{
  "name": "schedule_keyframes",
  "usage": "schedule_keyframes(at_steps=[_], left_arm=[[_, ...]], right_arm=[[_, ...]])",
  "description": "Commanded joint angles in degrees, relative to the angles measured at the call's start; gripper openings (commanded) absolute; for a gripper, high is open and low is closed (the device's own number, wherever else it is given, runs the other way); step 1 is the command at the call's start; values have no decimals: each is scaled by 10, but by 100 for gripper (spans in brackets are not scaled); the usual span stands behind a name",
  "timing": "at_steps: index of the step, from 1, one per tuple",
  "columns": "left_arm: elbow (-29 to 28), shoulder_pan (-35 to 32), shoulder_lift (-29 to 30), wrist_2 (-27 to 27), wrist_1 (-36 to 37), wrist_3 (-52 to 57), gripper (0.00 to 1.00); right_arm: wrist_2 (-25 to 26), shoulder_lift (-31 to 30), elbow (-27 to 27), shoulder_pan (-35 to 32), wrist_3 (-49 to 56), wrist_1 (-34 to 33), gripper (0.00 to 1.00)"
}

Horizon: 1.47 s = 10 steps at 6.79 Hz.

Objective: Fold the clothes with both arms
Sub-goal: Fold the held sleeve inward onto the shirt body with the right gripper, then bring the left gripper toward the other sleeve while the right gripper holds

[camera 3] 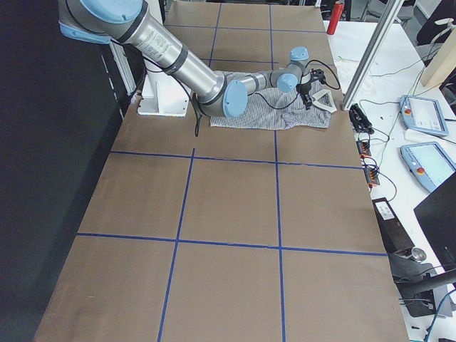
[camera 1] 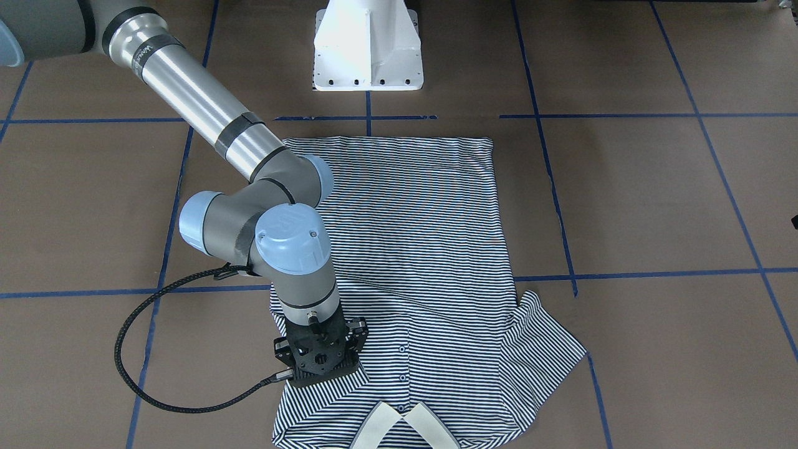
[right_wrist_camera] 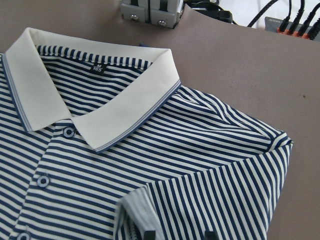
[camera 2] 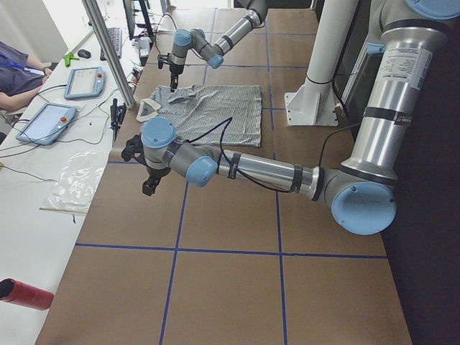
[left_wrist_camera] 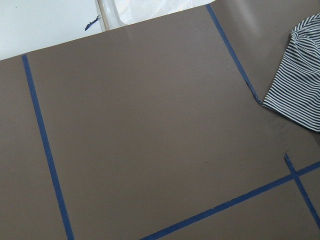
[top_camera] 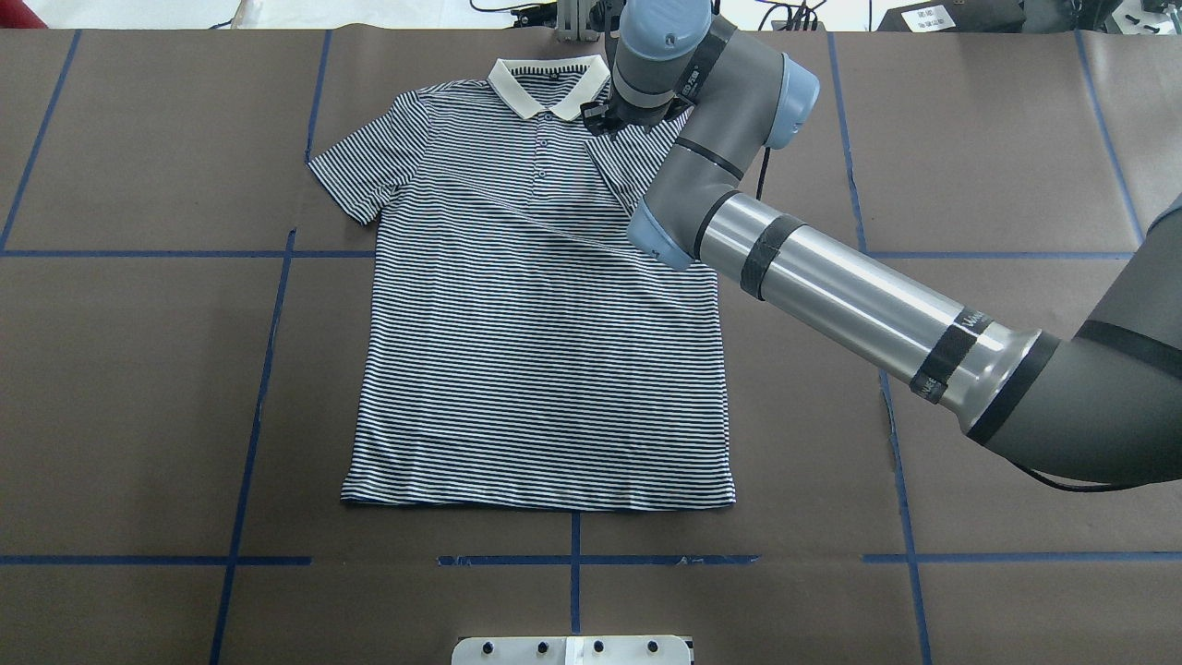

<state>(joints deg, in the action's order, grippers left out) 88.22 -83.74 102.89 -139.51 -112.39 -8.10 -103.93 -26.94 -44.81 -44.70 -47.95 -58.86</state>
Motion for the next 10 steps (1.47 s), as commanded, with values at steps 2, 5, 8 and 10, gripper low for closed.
schedule_keyframes(at_steps=[2,5,8,10], left_arm=[[3,68,84,54,3,-150,100],[3,205,143,185,2,-421,100],[-166,281,184,326,-157,-559,97],[-219,334,210,397,-173,-562,96]], right_arm=[[-100,-33,-126,-13,-49,-97,100],[-149,-142,-383,-40,-41,-336,100],[-179,-186,-434,-51,-40,-333,100],[-175,-187,-433,-50,-40,-330,100]])
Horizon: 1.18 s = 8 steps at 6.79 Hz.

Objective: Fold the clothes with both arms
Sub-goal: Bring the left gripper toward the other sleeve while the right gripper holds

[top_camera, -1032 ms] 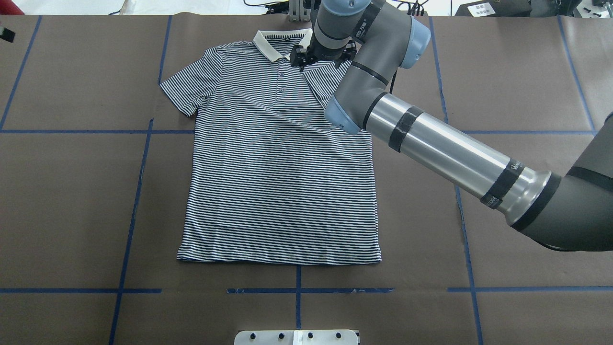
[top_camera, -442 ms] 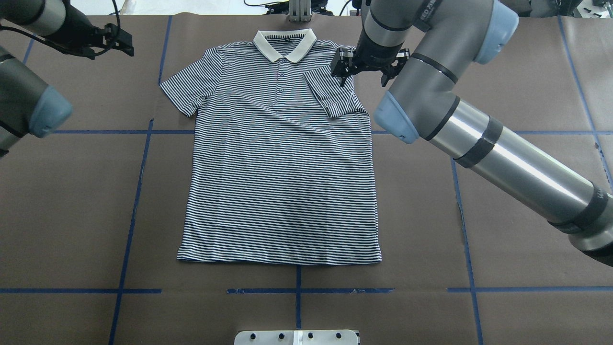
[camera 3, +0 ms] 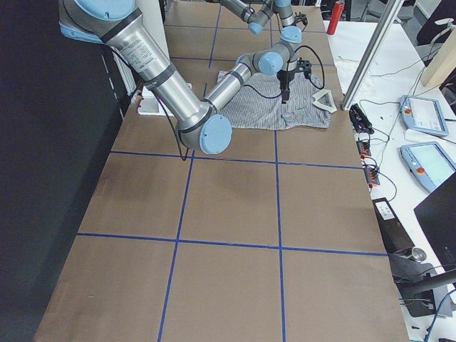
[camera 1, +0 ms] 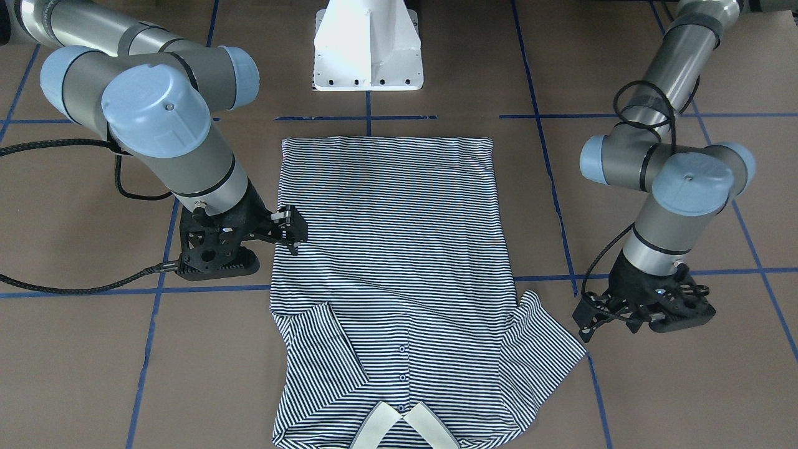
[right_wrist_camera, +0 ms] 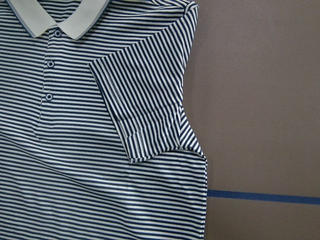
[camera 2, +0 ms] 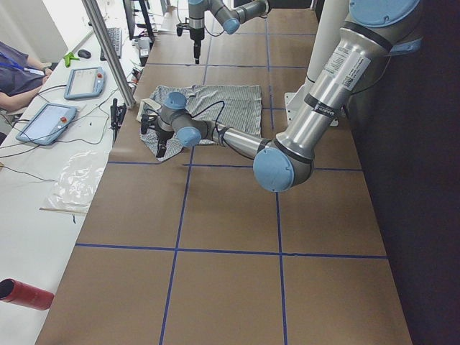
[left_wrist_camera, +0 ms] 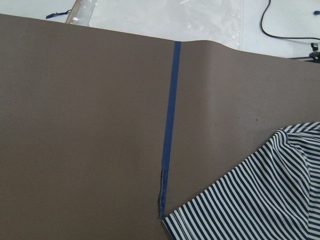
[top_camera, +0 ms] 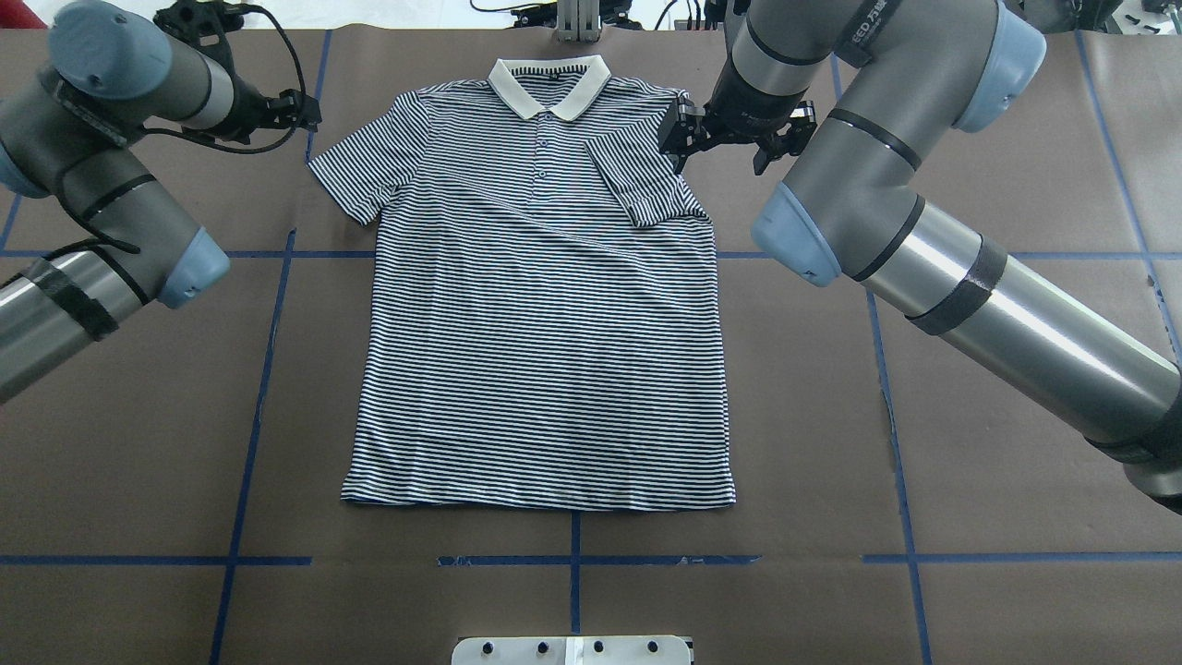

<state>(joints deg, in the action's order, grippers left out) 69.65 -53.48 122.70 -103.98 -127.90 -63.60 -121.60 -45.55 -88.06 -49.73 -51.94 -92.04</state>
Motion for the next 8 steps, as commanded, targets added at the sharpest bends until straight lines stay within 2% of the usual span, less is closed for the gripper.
schedule_keyframes(at_steps=[1,4,6,8], left_arm=[[-41,40,13,43,-25,-7,96],[-78,41,36,44,-31,-6,94],[-107,41,37,53,-65,-5,92],[-108,41,38,53,-64,-4,85]], right_arm=[[2,0,0,2,-4,3,100],[3,1,4,2,-4,4,100],[3,1,4,3,-5,5,100],[3,1,4,3,-5,5,100]])
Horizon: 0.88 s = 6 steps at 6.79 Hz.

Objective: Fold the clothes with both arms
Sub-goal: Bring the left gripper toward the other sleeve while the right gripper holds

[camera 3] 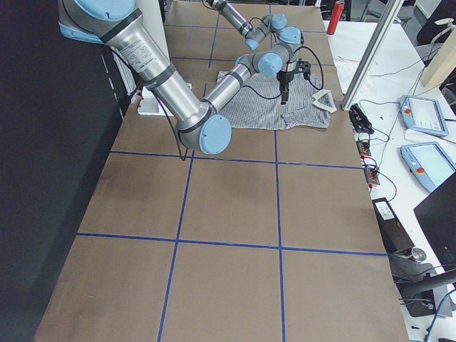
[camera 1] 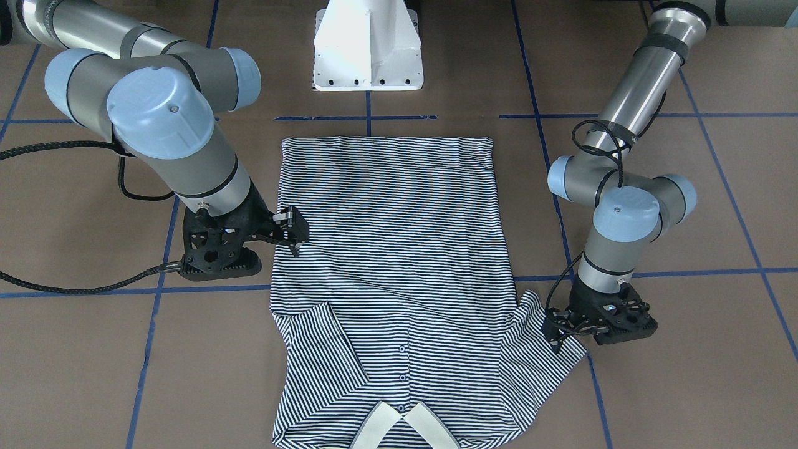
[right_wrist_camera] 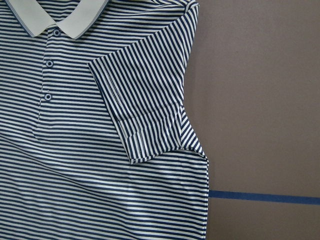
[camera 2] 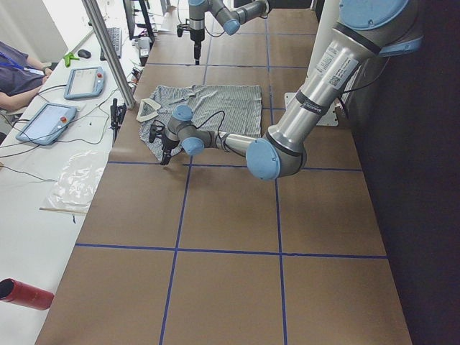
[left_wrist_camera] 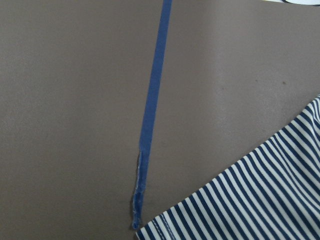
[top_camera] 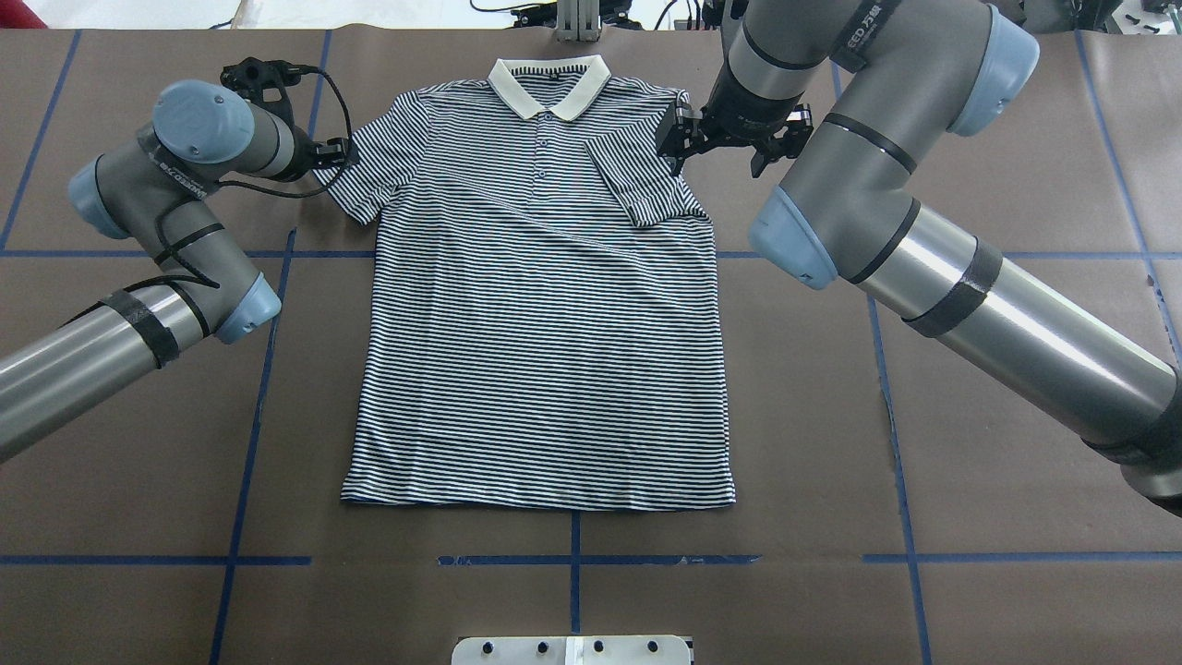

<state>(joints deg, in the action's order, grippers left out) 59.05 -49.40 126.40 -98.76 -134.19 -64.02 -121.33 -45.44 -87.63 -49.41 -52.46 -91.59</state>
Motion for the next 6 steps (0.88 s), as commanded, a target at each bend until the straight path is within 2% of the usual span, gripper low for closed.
schedule_keyframes(at_steps=[1,2,4,5,6], left_arm=[[-1,0,2,1,-1,0,65],[-2,0,2,1,-2,0,50],[-4,0,3,1,-1,0,26],[-3,0,10,1,0,0,0],[-1,0,17,-1,3,1,0]], right_arm=[[0,0,0,1,0,1,100],[0,-3,2,2,-2,17,100],[1,-11,12,2,-3,41,100],[0,-9,13,2,-4,41,100],[0,-8,12,2,-4,41,100]])
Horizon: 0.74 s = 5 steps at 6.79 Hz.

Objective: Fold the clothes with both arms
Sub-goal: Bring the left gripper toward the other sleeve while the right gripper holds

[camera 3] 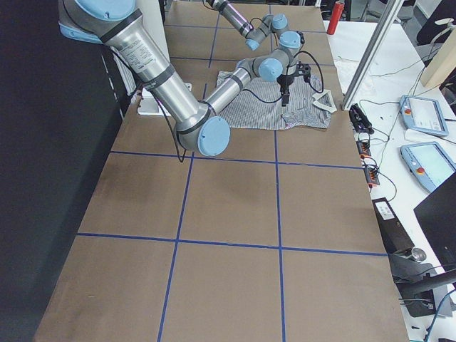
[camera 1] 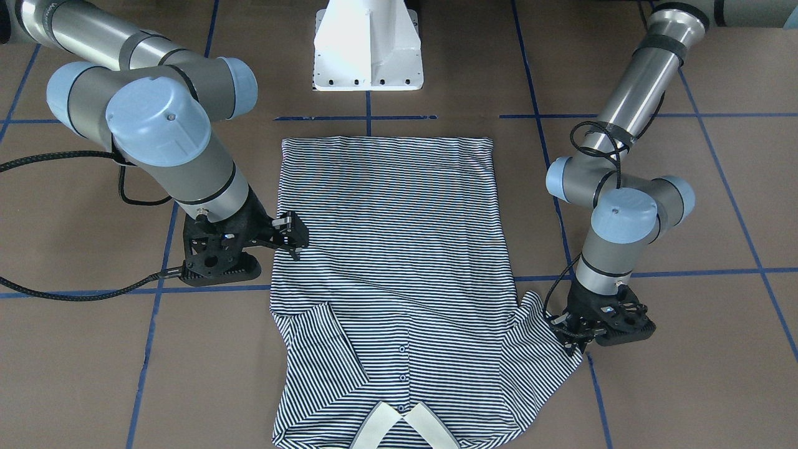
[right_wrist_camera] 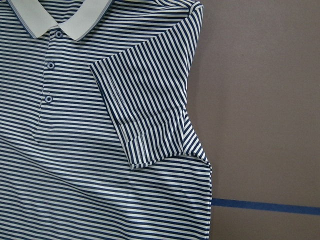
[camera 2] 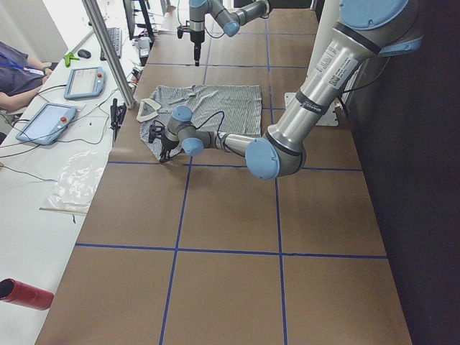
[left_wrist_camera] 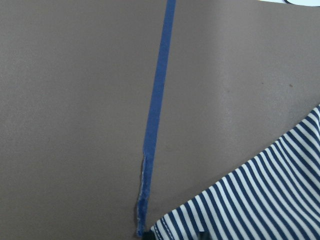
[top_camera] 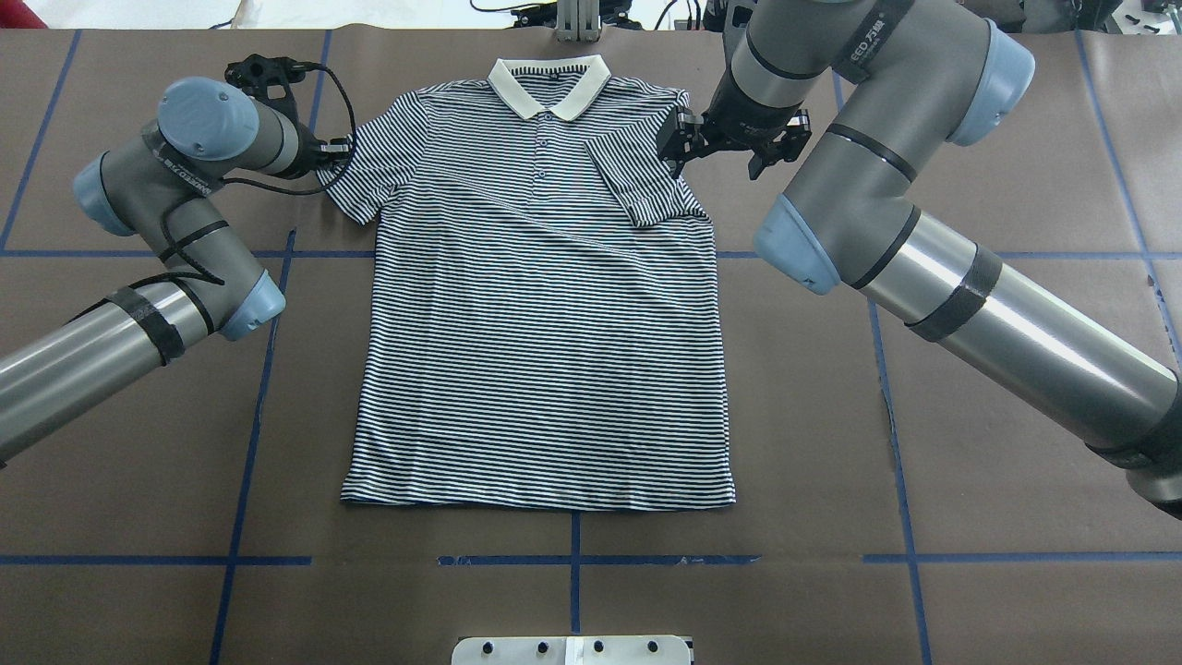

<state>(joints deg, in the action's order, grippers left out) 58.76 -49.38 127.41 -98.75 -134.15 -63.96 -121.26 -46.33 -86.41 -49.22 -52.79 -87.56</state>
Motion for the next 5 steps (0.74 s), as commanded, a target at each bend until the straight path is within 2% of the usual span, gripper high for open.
schedule_keyframes(at_steps=[1,2,3,4,5], left_arm=[[6,-2,9,-6,11,1,0],[55,-4,10,-19,55,1,0],[124,-4,21,-31,154,-5,0],[136,-2,56,-35,201,-39,0],[114,22,84,-30,197,-109,0]], right_arm=[[0,2,0,-1,0,1,100],[0,2,0,-1,0,1,100],[0,2,0,-1,0,1,100],[0,0,1,-1,2,1,100],[0,-4,1,-1,5,1,100]])
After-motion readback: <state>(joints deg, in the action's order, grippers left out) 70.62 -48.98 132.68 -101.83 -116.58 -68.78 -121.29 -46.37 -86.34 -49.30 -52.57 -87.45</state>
